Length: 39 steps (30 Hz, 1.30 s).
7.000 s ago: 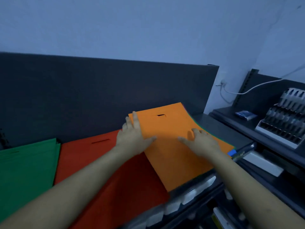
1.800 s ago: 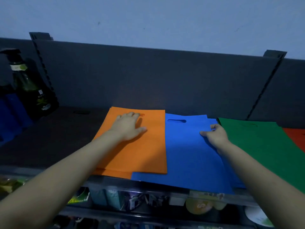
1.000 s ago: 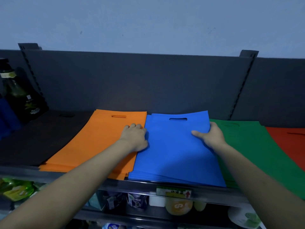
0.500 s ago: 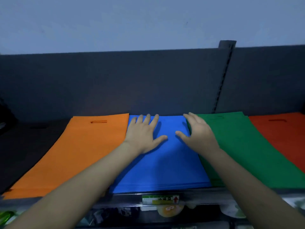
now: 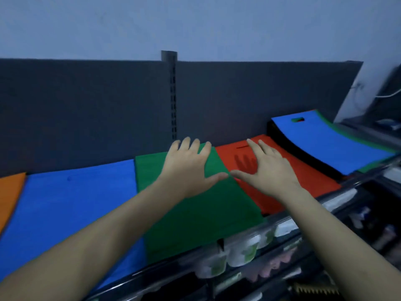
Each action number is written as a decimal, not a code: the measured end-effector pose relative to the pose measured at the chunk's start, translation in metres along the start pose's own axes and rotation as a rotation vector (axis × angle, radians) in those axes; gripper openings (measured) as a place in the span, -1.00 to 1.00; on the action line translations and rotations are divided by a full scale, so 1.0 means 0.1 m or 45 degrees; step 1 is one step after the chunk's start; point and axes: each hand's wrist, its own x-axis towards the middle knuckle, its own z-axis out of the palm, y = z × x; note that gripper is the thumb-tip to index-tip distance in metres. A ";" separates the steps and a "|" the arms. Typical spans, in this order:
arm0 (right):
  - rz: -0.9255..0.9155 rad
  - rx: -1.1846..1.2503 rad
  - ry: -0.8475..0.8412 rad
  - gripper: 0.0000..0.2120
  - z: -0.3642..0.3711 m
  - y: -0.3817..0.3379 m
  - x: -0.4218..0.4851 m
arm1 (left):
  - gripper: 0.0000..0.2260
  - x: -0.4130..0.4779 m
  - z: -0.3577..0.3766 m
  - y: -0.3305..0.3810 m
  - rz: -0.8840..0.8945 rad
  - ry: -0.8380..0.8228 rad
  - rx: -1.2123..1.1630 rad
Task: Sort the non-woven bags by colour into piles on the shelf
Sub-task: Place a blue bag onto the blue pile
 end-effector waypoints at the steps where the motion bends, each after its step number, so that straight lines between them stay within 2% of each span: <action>1: 0.019 -0.013 0.005 -0.05 -0.03 0.26 0.06 | -0.11 0.15 0.01 0.22 0.011 0.006 -0.010; 6: 0.030 -0.056 -0.023 -0.14 -0.05 1.64 0.44 | -0.08 0.96 0.21 1.34 -0.054 0.069 0.000; 10: 0.028 -0.076 -0.070 -0.21 -0.03 2.68 0.69 | -0.04 1.60 0.29 2.12 -0.124 -0.031 -0.057; 17: 0.199 -0.039 -0.278 -0.18 -0.14 3.82 1.33 | -0.01 2.45 0.41 2.71 -0.163 -0.097 -0.048; 19: 0.284 0.002 -0.339 -0.09 -0.16 3.99 1.50 | -0.05 2.63 0.47 2.80 -0.209 -0.119 -0.074; 21: 0.370 0.121 -0.376 0.02 -0.17 4.10 1.65 | -0.16 2.75 0.55 2.87 -0.272 -0.181 -0.190; 24: 0.461 0.245 -0.374 0.08 -0.19 4.17 1.85 | -0.17 2.86 0.62 2.93 -0.444 -0.276 -0.816; 26: 0.508 0.303 -0.429 -0.03 -0.23 4.15 1.95 | -0.12 2.91 0.65 2.96 -0.554 -0.220 -1.187; 29: 0.555 0.522 -0.507 -0.48 -0.28 4.10 2.04 | -0.12 2.96 0.73 2.95 -0.717 -0.021 -1.435; 30: 0.571 0.606 -0.510 -0.57 -0.28 4.10 2.06 | -0.15 2.97 0.75 2.92 -0.751 0.077 -1.461; 33: 0.620 0.834 -0.480 -0.67 -0.27 4.07 2.04 | -0.24 2.96 0.79 2.82 -0.797 0.323 -1.564; 37: 0.583 1.162 -0.369 -0.78 -0.22 4.01 2.01 | -0.37 2.88 0.73 2.73 -0.847 0.411 -1.745; 39: 0.559 1.342 -0.305 -0.72 -0.20 3.90 1.99 | -0.36 2.79 0.71 2.63 -0.886 0.439 -1.800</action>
